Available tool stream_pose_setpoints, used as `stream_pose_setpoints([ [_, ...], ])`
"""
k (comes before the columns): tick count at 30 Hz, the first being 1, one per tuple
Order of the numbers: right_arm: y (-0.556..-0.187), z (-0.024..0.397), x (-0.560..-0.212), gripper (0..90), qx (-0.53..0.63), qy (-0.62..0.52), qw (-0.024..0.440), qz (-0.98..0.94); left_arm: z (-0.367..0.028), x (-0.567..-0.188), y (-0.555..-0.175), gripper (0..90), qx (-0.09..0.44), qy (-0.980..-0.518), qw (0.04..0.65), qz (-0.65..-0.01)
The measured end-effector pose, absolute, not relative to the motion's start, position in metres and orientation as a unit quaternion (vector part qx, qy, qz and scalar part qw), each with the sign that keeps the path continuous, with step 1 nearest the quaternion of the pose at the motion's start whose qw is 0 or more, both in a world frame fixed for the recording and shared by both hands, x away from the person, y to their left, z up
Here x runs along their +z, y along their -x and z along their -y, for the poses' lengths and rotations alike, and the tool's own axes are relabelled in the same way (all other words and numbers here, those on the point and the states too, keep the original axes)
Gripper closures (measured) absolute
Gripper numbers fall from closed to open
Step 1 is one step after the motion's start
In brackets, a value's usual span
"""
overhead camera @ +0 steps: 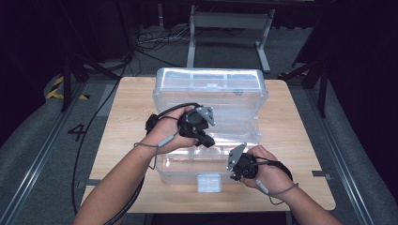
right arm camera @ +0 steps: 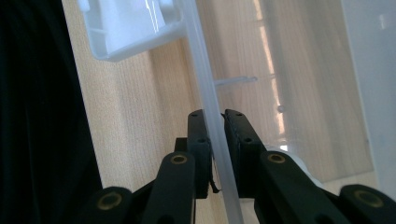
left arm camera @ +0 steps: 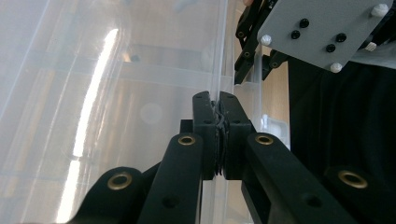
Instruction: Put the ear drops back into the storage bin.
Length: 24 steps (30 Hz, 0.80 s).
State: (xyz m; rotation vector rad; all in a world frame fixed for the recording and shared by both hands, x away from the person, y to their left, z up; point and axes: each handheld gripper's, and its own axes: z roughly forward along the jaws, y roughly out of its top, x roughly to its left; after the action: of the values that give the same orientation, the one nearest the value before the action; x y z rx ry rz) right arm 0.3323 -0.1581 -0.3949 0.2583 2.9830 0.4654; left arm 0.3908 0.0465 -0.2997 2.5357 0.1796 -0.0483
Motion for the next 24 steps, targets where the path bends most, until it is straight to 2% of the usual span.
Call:
stream_pose_setpoints([
  [24, -0.3332, 0.1586, -0.3952, 81.2, 0.158, -0.081, 0.057, -0.982, -0.0442, -0.3029, -0.3860, 88.2, -0.024, -0.957, 0.283, -0.064],
])
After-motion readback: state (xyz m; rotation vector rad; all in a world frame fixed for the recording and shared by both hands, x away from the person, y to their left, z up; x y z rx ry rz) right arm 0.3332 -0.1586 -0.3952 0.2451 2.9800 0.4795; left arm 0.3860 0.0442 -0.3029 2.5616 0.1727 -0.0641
